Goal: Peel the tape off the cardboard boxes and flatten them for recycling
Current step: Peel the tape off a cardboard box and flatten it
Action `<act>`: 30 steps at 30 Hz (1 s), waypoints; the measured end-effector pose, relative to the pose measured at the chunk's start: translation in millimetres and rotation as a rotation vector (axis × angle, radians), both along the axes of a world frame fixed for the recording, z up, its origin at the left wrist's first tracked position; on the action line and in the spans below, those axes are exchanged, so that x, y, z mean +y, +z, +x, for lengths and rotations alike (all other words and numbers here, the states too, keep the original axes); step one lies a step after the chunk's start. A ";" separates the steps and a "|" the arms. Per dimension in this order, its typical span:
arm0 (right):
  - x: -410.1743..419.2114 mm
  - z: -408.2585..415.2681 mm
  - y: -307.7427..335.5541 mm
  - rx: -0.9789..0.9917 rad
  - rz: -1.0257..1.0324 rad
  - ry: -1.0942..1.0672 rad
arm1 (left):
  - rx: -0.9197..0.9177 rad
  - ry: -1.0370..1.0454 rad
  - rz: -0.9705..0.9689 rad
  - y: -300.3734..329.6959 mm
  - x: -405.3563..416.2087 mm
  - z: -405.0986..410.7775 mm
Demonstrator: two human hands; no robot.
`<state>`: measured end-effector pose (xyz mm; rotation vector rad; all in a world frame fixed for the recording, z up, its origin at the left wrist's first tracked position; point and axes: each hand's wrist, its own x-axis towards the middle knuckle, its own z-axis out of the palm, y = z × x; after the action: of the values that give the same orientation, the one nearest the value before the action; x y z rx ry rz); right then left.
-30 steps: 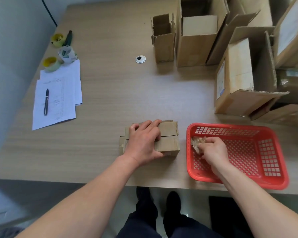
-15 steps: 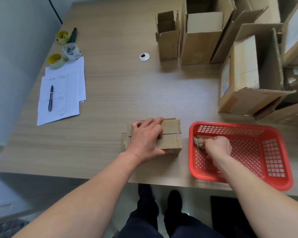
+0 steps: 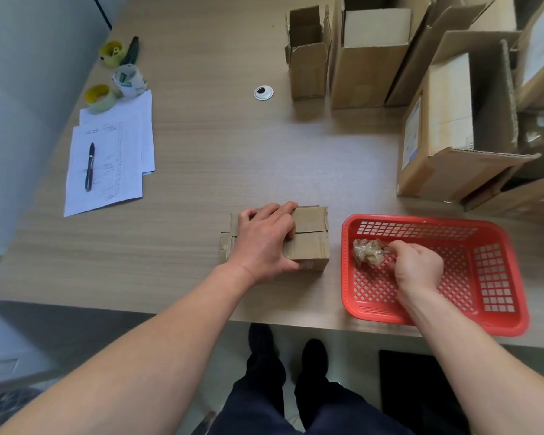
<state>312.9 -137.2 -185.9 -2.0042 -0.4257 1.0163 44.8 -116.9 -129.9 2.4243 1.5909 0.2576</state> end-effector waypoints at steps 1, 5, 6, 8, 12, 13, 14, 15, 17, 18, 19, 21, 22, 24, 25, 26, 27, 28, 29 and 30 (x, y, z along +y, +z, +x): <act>-1.2 1.5 -1.0 -0.011 0.024 0.003 | 0.001 0.000 0.001 -0.1 -0.1 0.0; -2.0 2.3 0.5 -0.035 0.072 0.064 | 0.006 0.000 0.001 -0.3 -0.5 0.0; -2.1 1.0 2.9 -0.027 0.079 0.078 | 0.005 0.000 0.000 -0.3 -0.5 -0.1; -2.4 -2.5 7.2 -0.004 0.092 0.088 | 0.007 0.000 0.000 -0.4 -0.5 -0.1; -1.9 -10.2 15.0 -0.015 0.118 0.112 | 0.002 -0.001 -0.001 0.0 -0.3 -0.3; -1.4 -11.8 16.1 -0.015 0.119 0.124 | 0.000 -0.002 0.000 -0.3 -0.1 -0.5; -1.1 -12.1 15.3 -0.016 0.106 0.141 | -0.001 -0.002 0.001 -0.3 -0.2 -0.6; -1.2 -12.3 14.3 -0.030 0.093 0.172 | -0.002 -0.002 0.001 -0.3 -0.2 -0.7; -1.5 -13.1 12.8 -0.130 0.078 0.269 | -0.005 -0.003 0.000 -0.1 -0.2 -0.6; -1.5 -13.7 12.3 -0.208 0.074 0.323 | -0.006 -0.004 -0.001 0.0 -0.2 -0.6; -1.8 -14.4 12.7 -0.286 0.070 0.378 | -0.007 -0.005 0.001 -0.1 -0.1 -0.8; -2.6 -16.5 13.2 -0.431 0.072 0.490 | -0.014 -0.007 0.005 -0.3 0.0 -1.2; -2.9 -17.1 12.2 -0.480 0.074 0.544 | -0.017 -0.007 0.005 -0.5 -0.1 -1.5; -4.2 -16.2 7.3 -0.590 0.061 0.657 | -0.020 -0.006 0.004 -0.9 0.0 -1.6; -5.4 -15.5 5.2 -0.650 0.048 0.723 | -0.020 -0.006 0.006 -1.1 0.0 -1.4; -6.0 -15.1 2.7 -0.702 0.040 0.788 | -0.020 -0.006 0.007 -1.2 0.1 -1.2; -6.7 -15.1 0.9 -0.745 0.038 0.847 | -0.020 -0.006 0.009 -1.3 0.3 -1.2; -7.1 -15.8 0.2 -0.783 0.043 0.895 | -0.020 -0.006 0.009 -1.4 0.4 -1.2; -7.6 -16.8 1.2 -0.818 0.047 0.931 | -0.020 -0.005 0.010 -1.7 0.3 -1.3; -8.9 -17.4 2.1 -0.842 0.049 0.958 | -0.019 -0.005 0.010 -1.7 0.1 -1.3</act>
<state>295.5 -146.2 -183.8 -2.1069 -1.9607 0.5684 43.6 -116.7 -131.6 2.4252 1.5798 0.2873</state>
